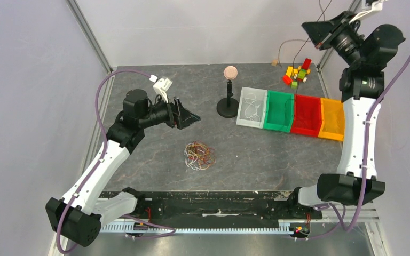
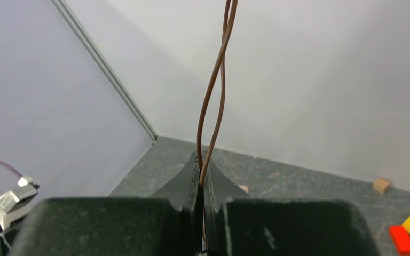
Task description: Untangle the cables
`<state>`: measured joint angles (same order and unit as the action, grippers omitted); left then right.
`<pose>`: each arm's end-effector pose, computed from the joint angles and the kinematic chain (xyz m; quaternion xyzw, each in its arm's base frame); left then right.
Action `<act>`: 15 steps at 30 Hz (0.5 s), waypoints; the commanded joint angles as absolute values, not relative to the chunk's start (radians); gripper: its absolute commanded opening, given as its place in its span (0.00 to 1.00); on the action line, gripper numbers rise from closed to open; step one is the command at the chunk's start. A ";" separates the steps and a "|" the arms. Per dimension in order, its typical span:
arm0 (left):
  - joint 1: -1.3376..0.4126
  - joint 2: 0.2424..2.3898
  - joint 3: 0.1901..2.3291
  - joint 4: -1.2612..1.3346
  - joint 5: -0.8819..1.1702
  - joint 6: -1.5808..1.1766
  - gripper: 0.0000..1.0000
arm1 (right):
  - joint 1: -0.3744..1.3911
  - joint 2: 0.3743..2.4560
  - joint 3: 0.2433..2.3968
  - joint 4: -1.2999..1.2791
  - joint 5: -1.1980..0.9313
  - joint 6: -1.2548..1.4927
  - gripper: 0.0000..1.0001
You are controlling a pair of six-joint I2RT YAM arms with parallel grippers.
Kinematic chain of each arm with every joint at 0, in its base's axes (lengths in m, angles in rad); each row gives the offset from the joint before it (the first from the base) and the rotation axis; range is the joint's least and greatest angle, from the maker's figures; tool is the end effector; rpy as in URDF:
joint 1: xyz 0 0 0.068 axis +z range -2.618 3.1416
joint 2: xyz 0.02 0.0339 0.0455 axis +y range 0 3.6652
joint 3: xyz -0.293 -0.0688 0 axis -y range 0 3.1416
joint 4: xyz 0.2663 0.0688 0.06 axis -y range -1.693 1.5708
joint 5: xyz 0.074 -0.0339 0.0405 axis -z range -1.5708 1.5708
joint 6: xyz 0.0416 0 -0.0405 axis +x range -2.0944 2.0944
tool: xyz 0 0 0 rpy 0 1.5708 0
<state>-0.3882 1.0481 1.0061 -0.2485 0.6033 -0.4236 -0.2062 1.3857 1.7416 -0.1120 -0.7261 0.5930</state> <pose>0.2188 -0.1150 0.3851 0.1639 0.7688 -0.4441 0.4299 0.2961 -0.0337 0.5759 -0.0338 0.6392 0.3562 0.6808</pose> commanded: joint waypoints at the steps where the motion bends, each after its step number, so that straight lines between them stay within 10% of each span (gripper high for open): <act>1: -0.386 1.023 0.996 -0.220 0.598 -0.380 0.81 | -0.225 1.417 1.859 0.058 -0.769 0.712 0.00; 15: -0.386 1.022 1.000 -0.224 0.596 -0.372 0.82 | -0.273 1.522 1.940 0.131 -0.751 0.697 0.00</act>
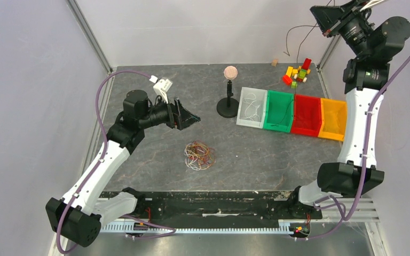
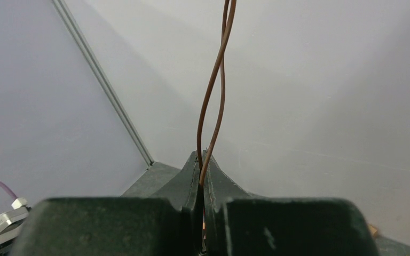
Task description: Untangle the cables
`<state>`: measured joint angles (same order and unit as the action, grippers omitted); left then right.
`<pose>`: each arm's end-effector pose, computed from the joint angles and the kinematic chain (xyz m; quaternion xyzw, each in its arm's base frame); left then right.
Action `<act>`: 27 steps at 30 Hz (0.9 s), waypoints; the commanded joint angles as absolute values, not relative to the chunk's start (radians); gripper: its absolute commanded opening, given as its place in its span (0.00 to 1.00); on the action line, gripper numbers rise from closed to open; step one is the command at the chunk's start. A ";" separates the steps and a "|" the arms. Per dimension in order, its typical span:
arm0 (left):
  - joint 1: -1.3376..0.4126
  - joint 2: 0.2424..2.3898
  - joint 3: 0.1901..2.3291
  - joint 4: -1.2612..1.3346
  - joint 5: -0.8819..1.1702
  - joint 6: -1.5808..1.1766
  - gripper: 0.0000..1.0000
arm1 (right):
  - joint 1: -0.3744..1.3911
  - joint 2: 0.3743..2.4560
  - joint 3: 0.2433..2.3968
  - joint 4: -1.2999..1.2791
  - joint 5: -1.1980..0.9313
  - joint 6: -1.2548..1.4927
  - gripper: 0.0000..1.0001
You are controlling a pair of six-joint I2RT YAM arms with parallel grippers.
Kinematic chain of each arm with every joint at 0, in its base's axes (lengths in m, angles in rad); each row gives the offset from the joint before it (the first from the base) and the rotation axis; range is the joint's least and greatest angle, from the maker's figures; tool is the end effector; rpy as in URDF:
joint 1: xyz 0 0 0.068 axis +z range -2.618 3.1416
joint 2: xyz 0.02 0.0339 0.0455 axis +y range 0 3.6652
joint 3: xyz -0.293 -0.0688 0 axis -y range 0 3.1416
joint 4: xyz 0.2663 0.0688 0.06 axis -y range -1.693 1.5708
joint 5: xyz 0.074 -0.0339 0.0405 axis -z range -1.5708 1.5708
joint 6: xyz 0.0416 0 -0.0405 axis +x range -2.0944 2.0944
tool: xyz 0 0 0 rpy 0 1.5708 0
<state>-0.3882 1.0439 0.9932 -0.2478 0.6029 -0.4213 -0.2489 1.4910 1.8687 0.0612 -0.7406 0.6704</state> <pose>0.2180 -0.1146 0.3813 0.1637 0.7709 -0.4429 0.4274 0.3140 -0.0508 0.6040 -0.0520 0.5835 0.3544 0.7289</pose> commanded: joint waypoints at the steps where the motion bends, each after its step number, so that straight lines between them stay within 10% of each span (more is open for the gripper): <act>1: -0.385 1.024 0.998 -0.223 0.595 -0.372 0.82 | -0.275 1.523 1.947 0.140 -0.751 0.706 0.00; 27: -0.385 1.038 0.980 -0.207 0.597 -0.390 0.83 | -0.279 1.404 1.515 0.268 -0.819 0.710 0.00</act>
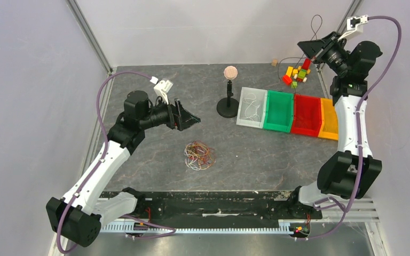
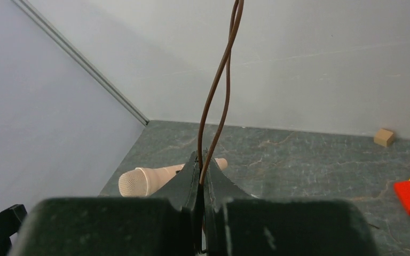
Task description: Untangle the cables
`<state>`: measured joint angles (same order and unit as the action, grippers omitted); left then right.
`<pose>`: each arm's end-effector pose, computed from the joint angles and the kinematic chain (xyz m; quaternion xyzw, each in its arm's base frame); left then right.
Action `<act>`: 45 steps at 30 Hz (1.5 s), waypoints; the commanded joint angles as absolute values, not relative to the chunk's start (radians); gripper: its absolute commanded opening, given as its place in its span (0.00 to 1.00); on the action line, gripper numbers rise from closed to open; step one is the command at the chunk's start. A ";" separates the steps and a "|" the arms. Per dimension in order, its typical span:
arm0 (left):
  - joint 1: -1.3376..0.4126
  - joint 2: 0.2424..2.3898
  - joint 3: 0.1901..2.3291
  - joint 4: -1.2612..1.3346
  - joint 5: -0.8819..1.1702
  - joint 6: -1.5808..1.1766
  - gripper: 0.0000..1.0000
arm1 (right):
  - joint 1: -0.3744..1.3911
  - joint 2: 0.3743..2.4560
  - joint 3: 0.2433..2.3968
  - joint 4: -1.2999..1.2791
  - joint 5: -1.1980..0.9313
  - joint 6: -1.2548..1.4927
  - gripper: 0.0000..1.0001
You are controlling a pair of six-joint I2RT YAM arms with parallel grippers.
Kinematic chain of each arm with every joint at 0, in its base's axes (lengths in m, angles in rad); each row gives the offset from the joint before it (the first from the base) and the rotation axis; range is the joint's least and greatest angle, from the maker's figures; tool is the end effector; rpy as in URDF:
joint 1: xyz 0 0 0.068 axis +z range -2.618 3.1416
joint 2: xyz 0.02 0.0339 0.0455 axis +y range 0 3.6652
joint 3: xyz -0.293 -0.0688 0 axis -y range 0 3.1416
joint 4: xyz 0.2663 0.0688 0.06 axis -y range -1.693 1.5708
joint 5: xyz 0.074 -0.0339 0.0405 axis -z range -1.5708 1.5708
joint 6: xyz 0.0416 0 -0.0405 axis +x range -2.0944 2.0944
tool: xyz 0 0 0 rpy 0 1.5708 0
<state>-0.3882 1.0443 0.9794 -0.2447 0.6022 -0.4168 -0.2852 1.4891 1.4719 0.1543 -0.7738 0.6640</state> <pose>0.2183 -0.1147 0.3764 0.1638 0.7738 -0.4410 0.4243 0.3596 -0.0751 0.4751 0.0250 0.6712 0.3749 0.6390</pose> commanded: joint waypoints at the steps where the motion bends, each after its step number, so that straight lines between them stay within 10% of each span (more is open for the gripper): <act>1: -0.385 1.039 0.980 -0.203 0.600 -0.395 0.84 | -0.278 1.404 1.538 0.287 -0.827 0.739 0.00; 17: -0.385 1.028 0.980 -0.186 0.607 -0.409 0.84 | -0.279 1.436 1.788 0.341 -0.763 0.844 0.00; 45: -0.385 1.028 0.939 -0.163 0.597 -0.417 0.84 | -0.189 1.430 1.149 0.482 -0.647 0.519 0.00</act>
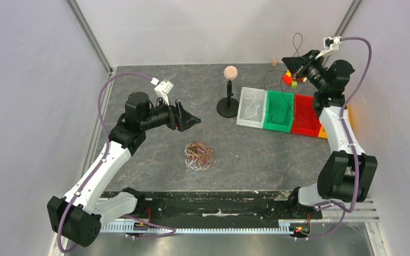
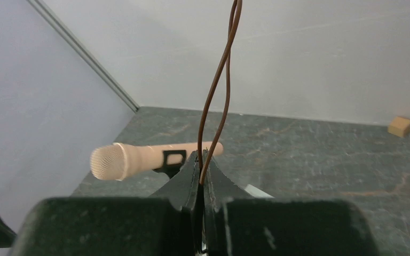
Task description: Untangle the cables
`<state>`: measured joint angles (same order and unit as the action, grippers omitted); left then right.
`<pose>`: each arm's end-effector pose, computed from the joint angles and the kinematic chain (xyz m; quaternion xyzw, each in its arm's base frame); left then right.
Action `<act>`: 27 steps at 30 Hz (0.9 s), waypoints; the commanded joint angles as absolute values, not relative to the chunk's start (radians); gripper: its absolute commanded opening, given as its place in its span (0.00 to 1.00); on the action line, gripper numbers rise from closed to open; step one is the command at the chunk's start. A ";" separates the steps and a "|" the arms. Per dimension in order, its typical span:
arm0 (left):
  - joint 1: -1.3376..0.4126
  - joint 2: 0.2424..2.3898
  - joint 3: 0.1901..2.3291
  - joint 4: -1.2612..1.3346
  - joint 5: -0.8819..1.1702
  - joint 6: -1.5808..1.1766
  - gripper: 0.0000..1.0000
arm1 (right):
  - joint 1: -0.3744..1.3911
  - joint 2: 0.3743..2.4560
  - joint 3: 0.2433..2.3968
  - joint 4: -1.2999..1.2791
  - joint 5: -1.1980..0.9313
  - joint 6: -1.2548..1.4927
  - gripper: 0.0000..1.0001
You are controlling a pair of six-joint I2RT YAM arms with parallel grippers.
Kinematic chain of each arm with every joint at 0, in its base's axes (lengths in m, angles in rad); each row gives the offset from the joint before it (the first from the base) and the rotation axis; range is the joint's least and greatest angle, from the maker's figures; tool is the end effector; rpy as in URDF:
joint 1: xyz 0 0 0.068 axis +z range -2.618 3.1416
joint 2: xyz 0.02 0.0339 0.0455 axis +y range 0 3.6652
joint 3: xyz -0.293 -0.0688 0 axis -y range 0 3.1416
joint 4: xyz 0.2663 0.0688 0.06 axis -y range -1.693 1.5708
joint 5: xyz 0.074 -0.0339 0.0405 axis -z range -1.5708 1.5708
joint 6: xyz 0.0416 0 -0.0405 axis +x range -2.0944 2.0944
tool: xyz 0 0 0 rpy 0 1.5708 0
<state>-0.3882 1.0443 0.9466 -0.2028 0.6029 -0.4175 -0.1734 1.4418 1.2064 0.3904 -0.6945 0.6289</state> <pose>0.2198 -0.1154 0.3685 0.1649 0.7712 -0.4420 0.4275 0.3591 -0.0359 0.4167 0.0007 0.6638 0.3769 0.6460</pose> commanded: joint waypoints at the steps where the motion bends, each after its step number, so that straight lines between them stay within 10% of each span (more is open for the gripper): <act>1: -0.385 1.026 0.935 -0.161 0.595 -0.417 0.84 | -0.196 1.430 1.123 0.487 -0.631 0.498 0.00; 27: -0.384 1.022 0.933 -0.153 0.596 -0.418 0.85 | -0.025 1.522 0.902 0.801 -0.316 0.814 0.00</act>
